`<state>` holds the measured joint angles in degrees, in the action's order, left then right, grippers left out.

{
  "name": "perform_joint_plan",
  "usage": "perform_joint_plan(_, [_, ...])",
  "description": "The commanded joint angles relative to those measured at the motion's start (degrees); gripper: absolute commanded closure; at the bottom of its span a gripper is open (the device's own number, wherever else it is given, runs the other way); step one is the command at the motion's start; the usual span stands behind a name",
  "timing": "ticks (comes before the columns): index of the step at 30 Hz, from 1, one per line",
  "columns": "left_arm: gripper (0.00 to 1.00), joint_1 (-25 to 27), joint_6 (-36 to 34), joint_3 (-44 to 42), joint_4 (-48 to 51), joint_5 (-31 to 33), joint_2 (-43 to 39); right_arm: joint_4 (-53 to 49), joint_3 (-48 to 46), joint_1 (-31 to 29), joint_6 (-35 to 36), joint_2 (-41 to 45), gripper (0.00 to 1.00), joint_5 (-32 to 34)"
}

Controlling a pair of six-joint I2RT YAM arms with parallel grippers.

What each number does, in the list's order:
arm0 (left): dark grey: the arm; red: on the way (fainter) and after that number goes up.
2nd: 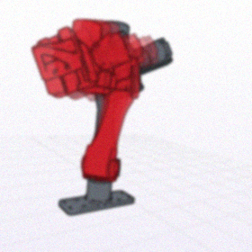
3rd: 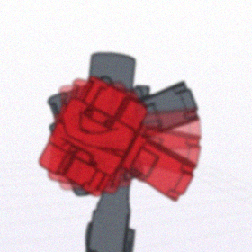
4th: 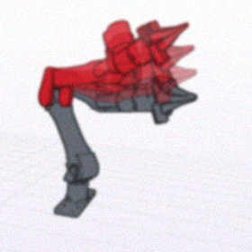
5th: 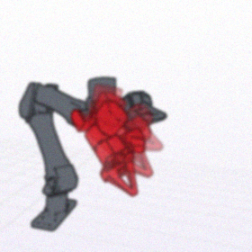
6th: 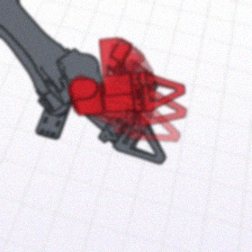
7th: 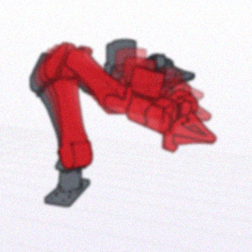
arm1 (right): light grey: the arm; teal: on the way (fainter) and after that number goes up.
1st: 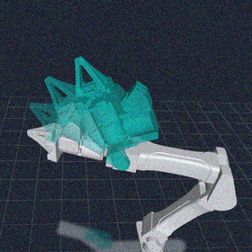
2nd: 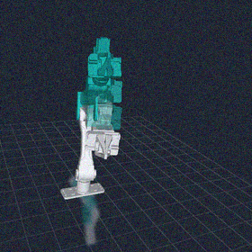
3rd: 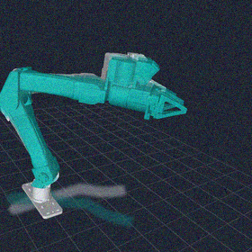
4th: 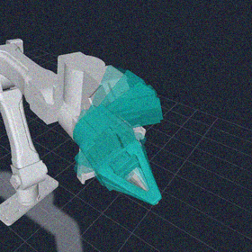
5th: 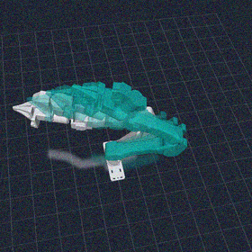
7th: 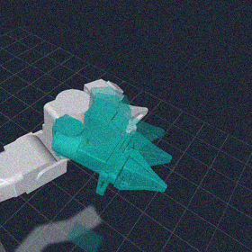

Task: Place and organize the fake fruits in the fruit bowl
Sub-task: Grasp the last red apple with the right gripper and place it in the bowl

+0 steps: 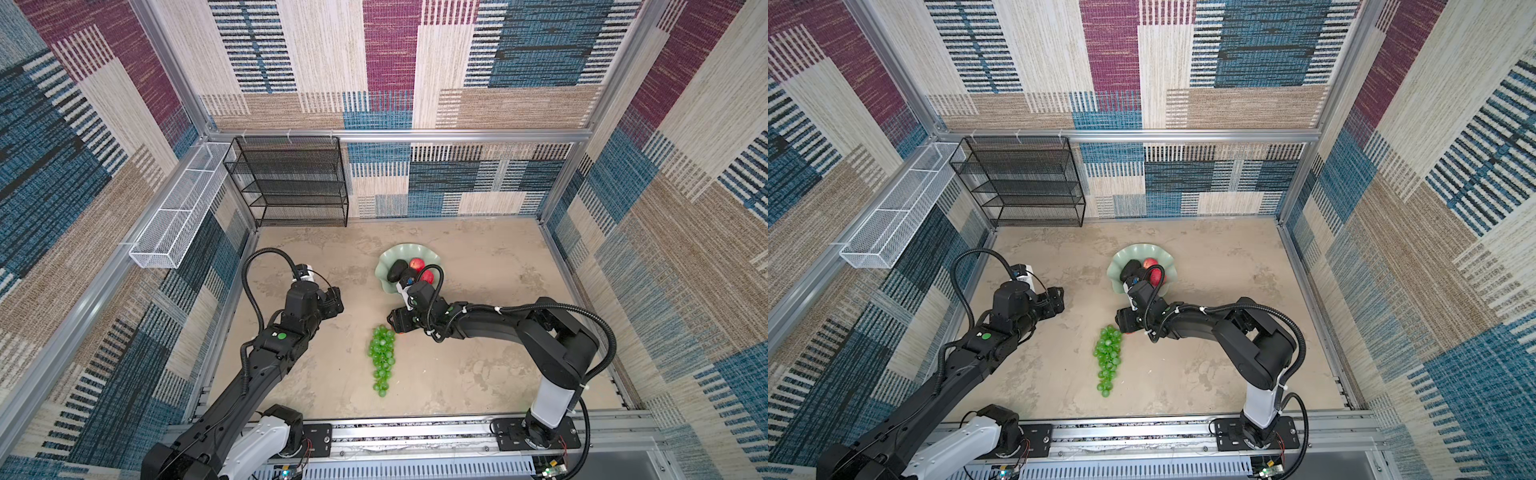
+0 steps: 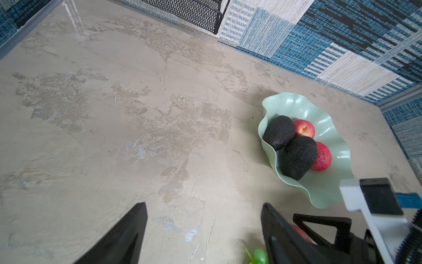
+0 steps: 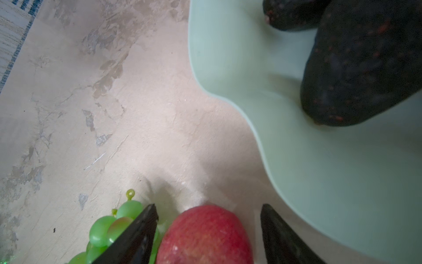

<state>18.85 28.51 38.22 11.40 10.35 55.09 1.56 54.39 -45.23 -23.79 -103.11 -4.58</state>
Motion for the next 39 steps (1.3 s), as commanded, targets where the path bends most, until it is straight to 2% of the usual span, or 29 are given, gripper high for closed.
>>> perform_joint_plan(1, [0.18, -0.3, 0.9, 0.0, -1.0, 0.7, 0.2, 1.1, -1.0, -0.1, -1.9, 0.4, 0.38, 2.9])
perform_joint_plan(5, [0.18, -0.5, 0.9, 0.1, -1.8, 0.0, 1.2, 0.7, -2.8, -0.1, -2.7, 2.5, 0.49, 5.0])
perform_joint_plan(11, [0.18, -0.7, 0.9, -0.2, -2.0, -0.2, 1.2, -5.2, -5.7, 0.1, -2.6, 11.5, 0.51, 9.0])
perform_joint_plan(14, [0.18, -0.9, 0.9, -0.8, -2.5, -0.3, 1.2, -8.0, -5.9, 1.7, -0.9, 18.3, 0.52, 10.7])
perform_joint_plan(16, [0.18, -1.1, 1.2, -1.0, -2.9, -1.0, 1.7, -8.6, -3.9, 3.7, 1.1, 19.9, 0.52, 10.7])
perform_joint_plan(19, [0.18, -1.2, 2.0, -1.2, -3.4, -2.3, 2.5, -6.2, 0.5, 6.3, 4.3, 17.1, 0.52, 10.4])
perform_joint_plan(24, [0.18, -1.3, 2.3, -1.3, -2.0, -3.1, 1.2, -3.0, 11.2, 7.8, 8.1, 5.7, 0.52, 7.7])
perform_joint_plan(32, [0.18, -1.6, 3.0, -3.3, 1.4, -2.4, -3.7, -2.2, 21.1, 7.8, 8.3, -7.5, 0.52, 3.3])
perform_joint_plan(35, [0.18, -1.6, 3.0, -3.6, 2.0, -2.0, -4.8, -2.0, 21.1, 7.8, 8.2, -9.3, 0.48, 4.4])
perform_joint_plan(39, [0.18, -1.8, 2.7, -3.3, 2.0, -1.8, -5.1, -1.9, 20.5, 7.8, 8.0, -9.3, 0.37, 5.1])
